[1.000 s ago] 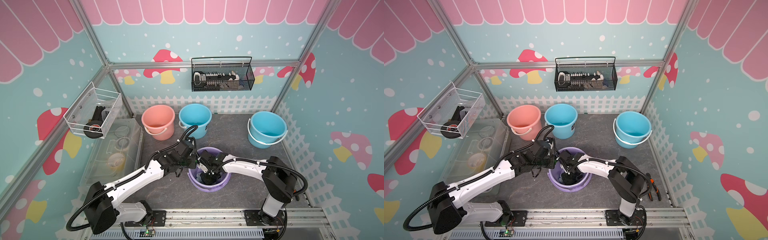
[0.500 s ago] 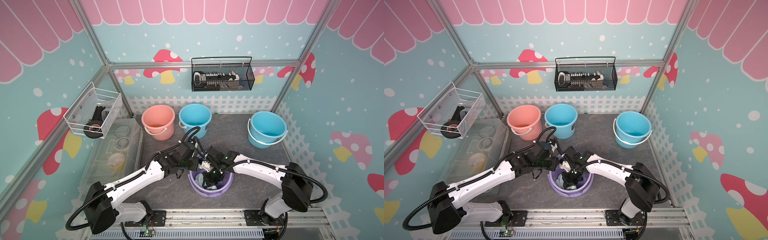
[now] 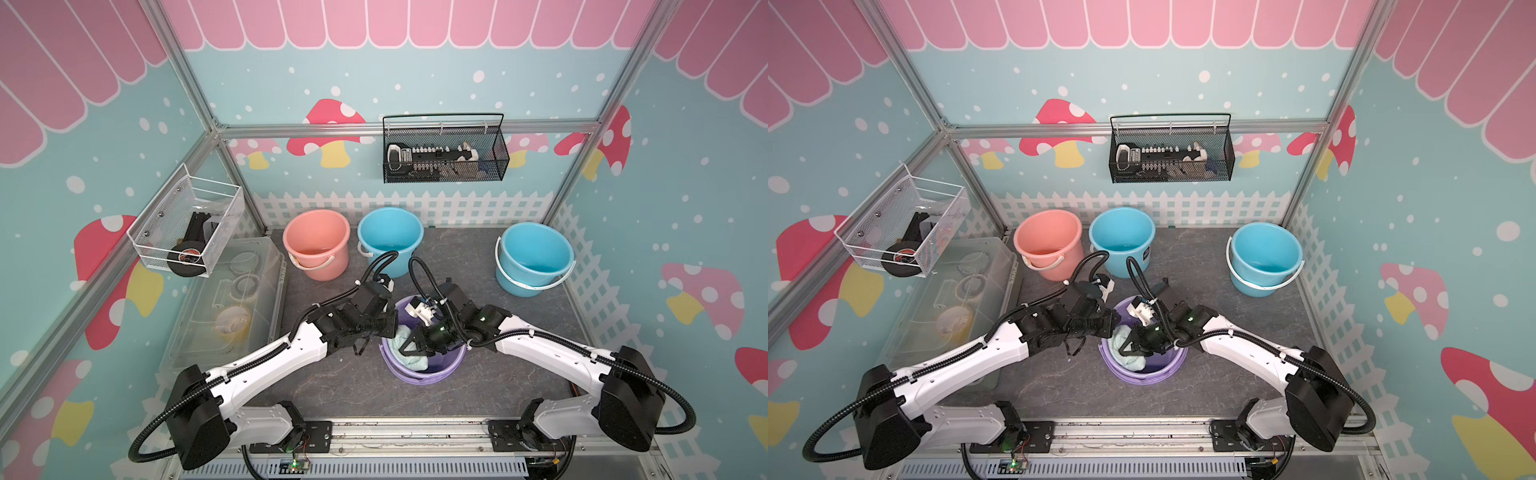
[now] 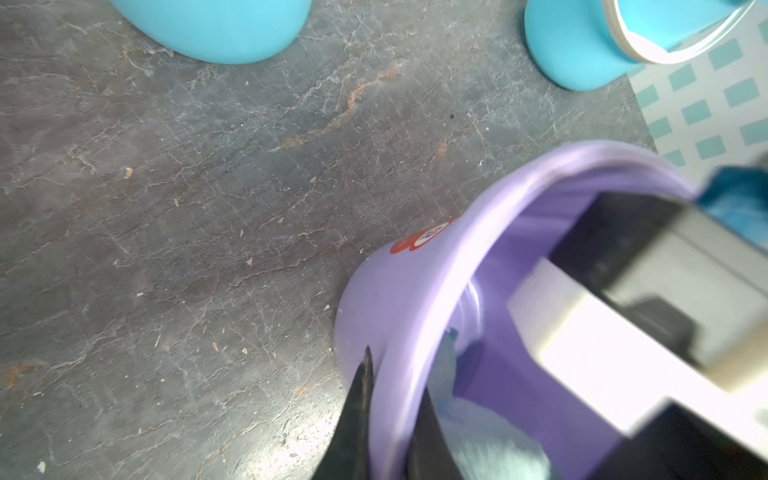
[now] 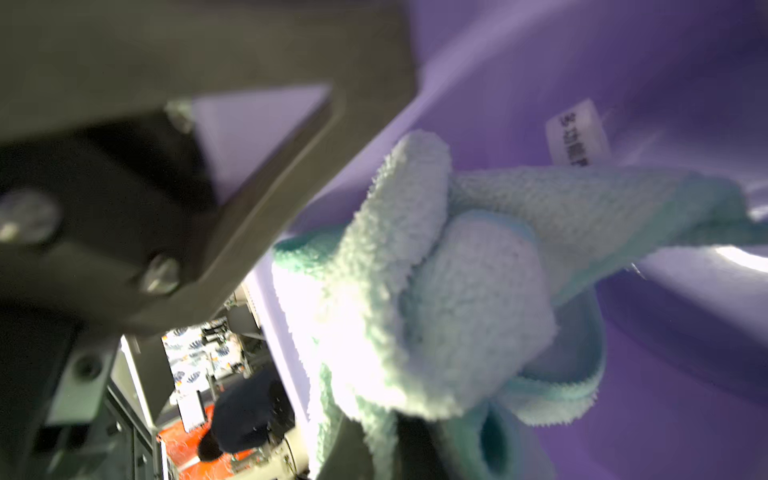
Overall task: Wipe the inside of the bucket with a cloth
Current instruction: Wipe the dirt from the inside of the bucket.
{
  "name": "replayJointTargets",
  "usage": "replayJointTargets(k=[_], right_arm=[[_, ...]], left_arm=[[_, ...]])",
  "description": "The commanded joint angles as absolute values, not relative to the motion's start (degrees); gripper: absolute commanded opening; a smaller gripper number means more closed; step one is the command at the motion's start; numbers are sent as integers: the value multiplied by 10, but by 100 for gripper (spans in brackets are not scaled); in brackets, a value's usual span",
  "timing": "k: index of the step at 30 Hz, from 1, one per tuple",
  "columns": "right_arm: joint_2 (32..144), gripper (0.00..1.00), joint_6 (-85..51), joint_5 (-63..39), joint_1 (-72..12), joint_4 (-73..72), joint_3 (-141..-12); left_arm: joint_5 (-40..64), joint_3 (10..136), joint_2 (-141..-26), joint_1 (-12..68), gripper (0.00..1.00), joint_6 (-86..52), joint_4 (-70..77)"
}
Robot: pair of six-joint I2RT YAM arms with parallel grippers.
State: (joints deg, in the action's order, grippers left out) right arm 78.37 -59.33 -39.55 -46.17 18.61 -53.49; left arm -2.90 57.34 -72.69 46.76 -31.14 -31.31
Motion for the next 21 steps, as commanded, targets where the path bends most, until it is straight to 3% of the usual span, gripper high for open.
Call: replayJointTargets(k=[1, 21], right_arm=[[798, 0, -660, -387, -458, 84, -526], [1009, 0, -627, -196, -449, 39, -559]], left_arm=[[-53, 597, -714, 472, 0, -346, -268], [-61, 594, -722, 491, 0, -362, -260]])
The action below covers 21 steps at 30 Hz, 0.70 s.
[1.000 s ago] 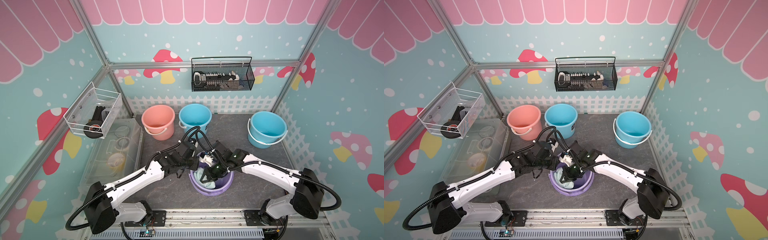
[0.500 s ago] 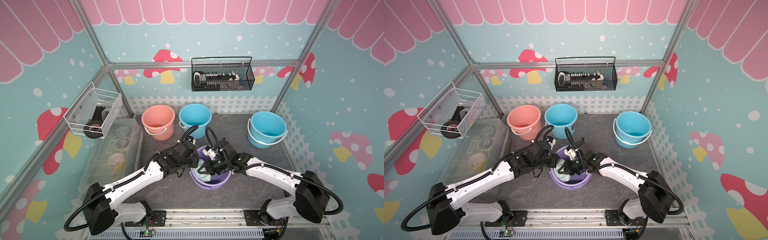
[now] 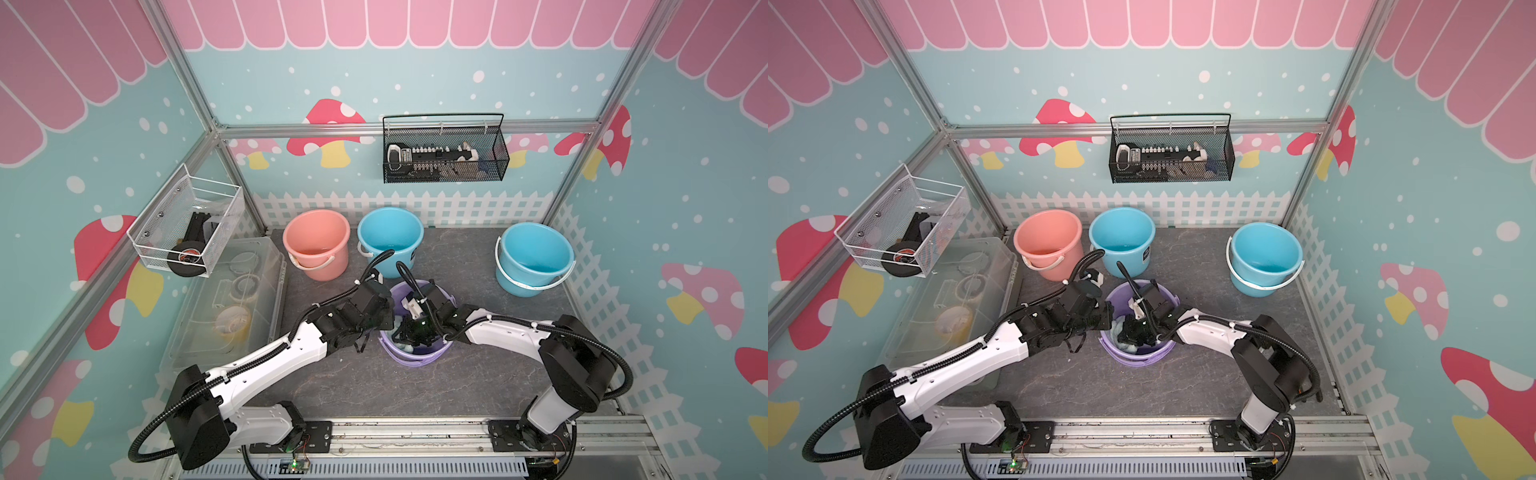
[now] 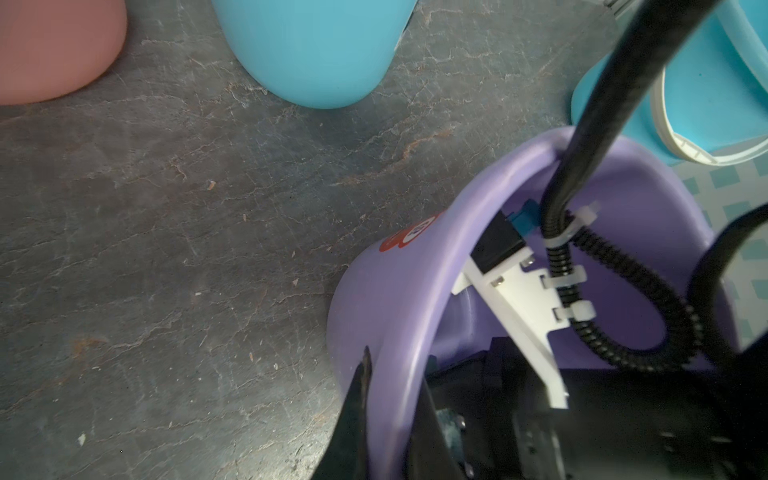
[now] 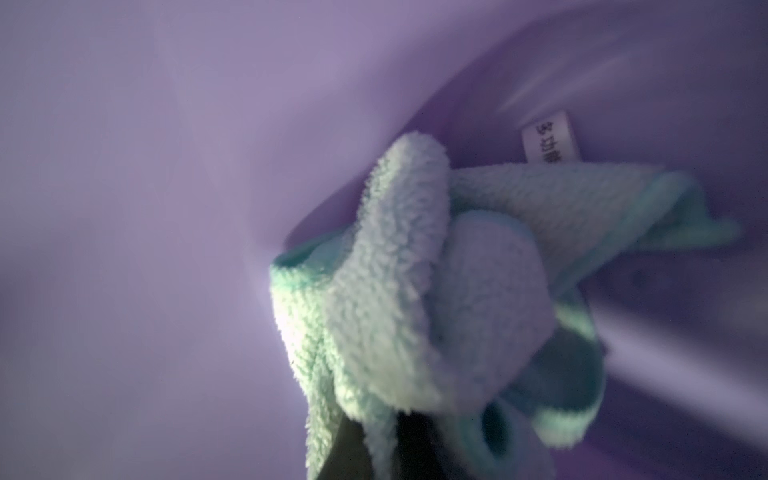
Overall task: Wipe the inside of the bucket with a cloth
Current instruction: Wipe the dirt from the inside of the bucket.
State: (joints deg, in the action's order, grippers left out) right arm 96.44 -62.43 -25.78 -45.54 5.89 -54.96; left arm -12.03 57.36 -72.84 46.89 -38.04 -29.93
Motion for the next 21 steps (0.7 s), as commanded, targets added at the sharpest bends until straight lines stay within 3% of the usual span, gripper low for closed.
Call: replayJointTargets(k=[1, 7, 12, 21], right_arm=[[1023, 0, -620, -186, -449, 39, -560], [1058, 0, -581, -169, -451, 35, -566], [960, 0, -533, -158, -454, -33, -513], [772, 0, -375, -70, -458, 19, -506]], left_arm=[[-63, 594, -723, 490, 0, -362, -260], [-59, 597, -730, 490, 0, -359, -260], [-69, 594, -729, 489, 0, -359, -260], [-64, 599, -735, 487, 0, -346, -265]])
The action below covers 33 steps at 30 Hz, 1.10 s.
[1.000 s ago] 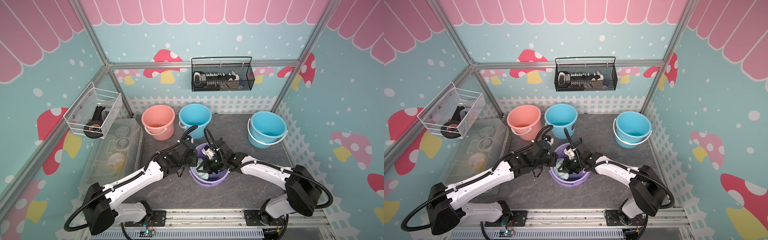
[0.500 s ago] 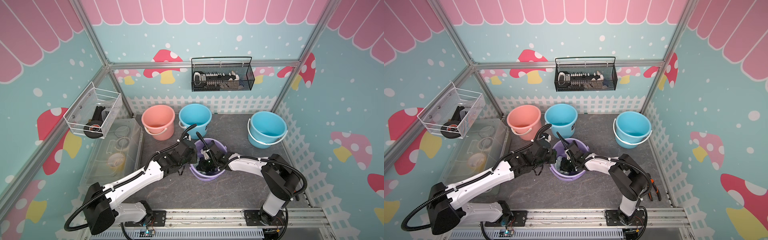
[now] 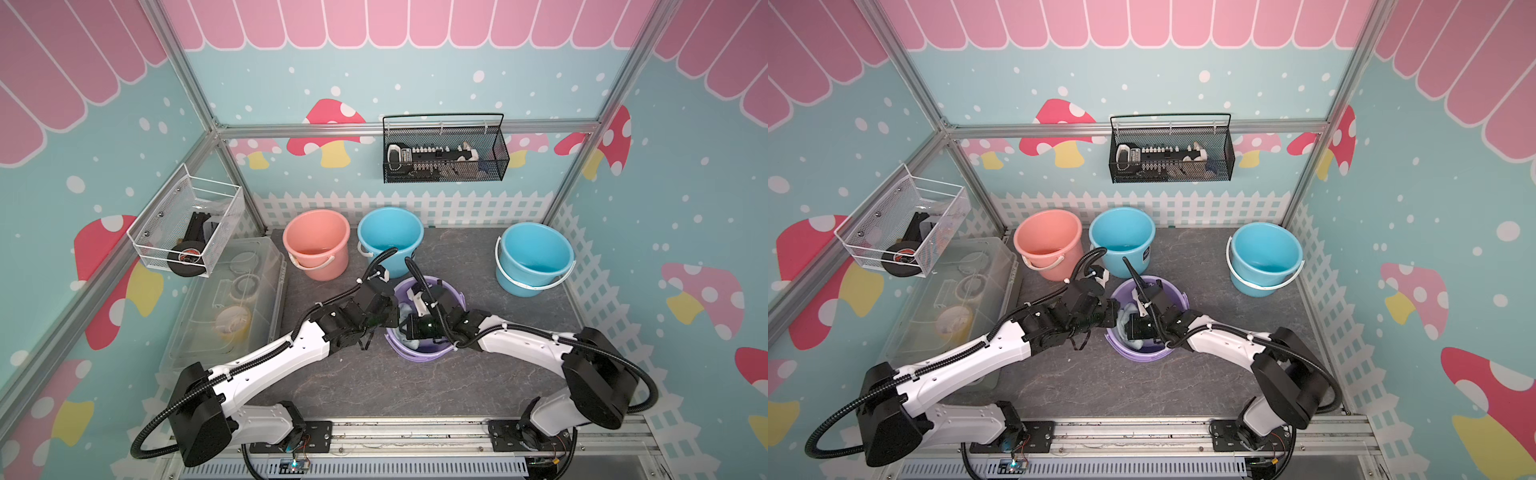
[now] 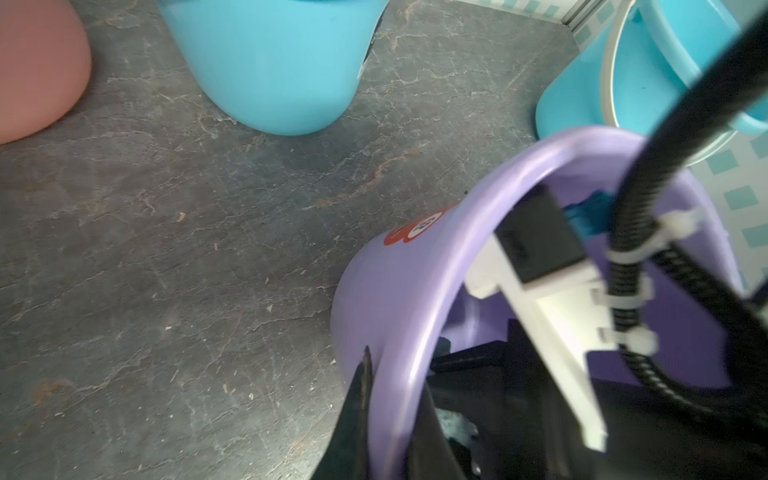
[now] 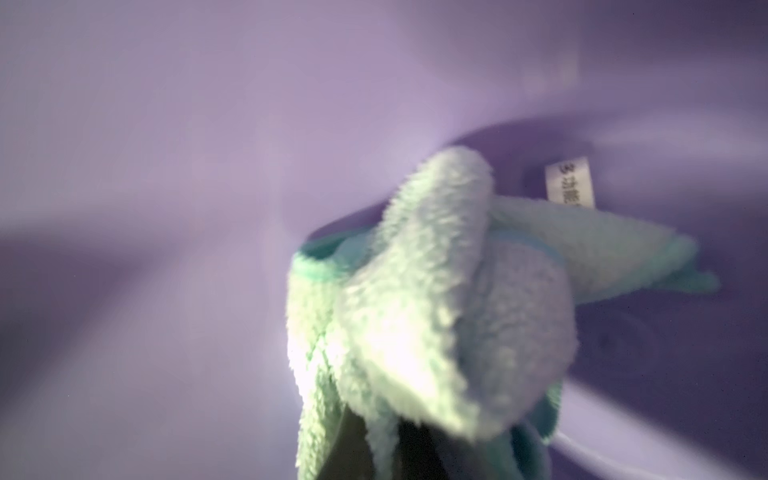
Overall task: Wipe the inside of the bucket with a cloth
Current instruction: Wipe the dirt from the inside of the bucket.
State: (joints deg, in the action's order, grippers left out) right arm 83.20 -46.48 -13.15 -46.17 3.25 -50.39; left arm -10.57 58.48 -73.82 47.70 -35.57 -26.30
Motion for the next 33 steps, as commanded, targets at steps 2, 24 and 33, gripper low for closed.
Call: replayJointTargets(k=[2, 24, 33], right_arm=[[737, 0, -312, -51, -458, 31, -504], [598, 0, 784, -42, -458, 113, -485], [639, 0, 954, 2, -458, 84, -459]], left_arm=[[-61, 600, -734, 487, 0, -343, -266], [34, 619, -743, 487, 0, -296, -294], [56, 626, -748, 488, 0, -284, -297]])
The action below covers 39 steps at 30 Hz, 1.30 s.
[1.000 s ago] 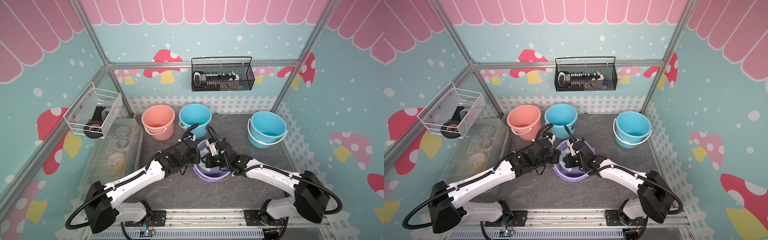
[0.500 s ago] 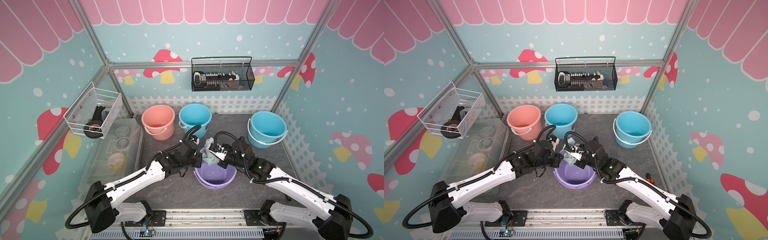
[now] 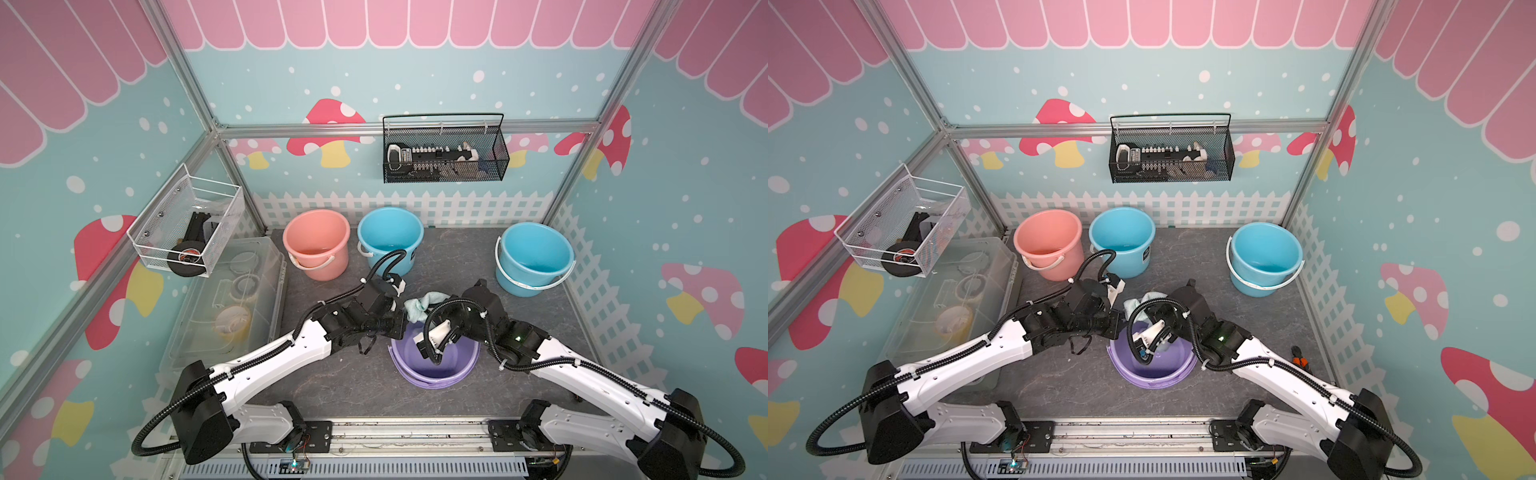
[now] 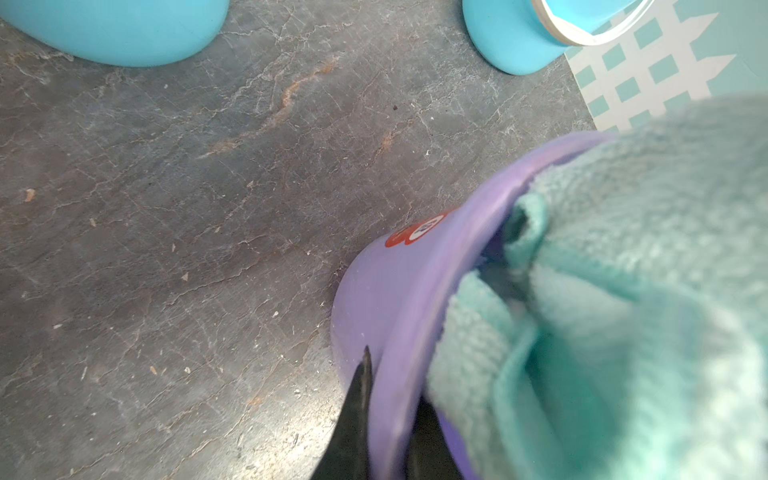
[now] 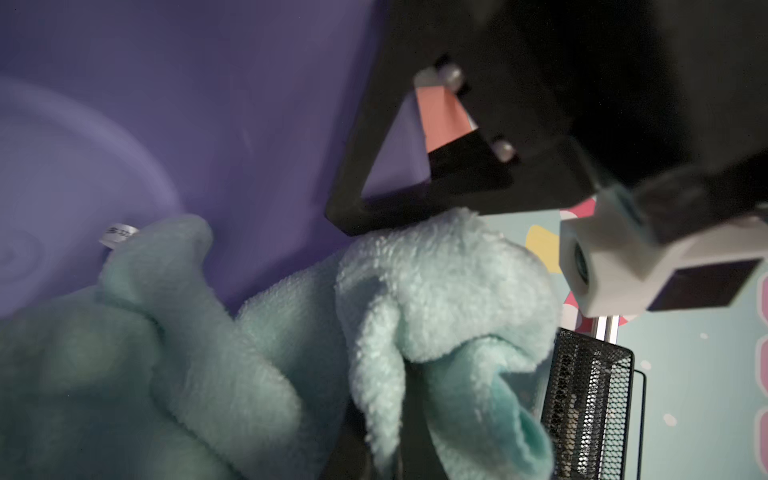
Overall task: Wipe the inside of the bucket with a cloth
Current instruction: Wipe the dirt from the inside of the bucket.
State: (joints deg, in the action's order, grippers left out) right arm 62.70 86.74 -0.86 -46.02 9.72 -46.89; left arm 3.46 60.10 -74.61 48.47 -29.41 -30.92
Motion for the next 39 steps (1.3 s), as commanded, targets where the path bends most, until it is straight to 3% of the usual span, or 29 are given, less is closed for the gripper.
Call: replayJointTargets(k=[1, 19, 39], right_arm=[[644, 0, 958, 2, -458, 83, -456], [770, 0, 910, -32, -460, 42, -403], [915, 0, 844, -206, -470, 299, -511]], left_arm=[[57, 626, -748, 488, 0, -283, -298], [63, 645, -756, 494, 0, -271, -301], [36, 636, -730, 498, 0, -260, -307]])
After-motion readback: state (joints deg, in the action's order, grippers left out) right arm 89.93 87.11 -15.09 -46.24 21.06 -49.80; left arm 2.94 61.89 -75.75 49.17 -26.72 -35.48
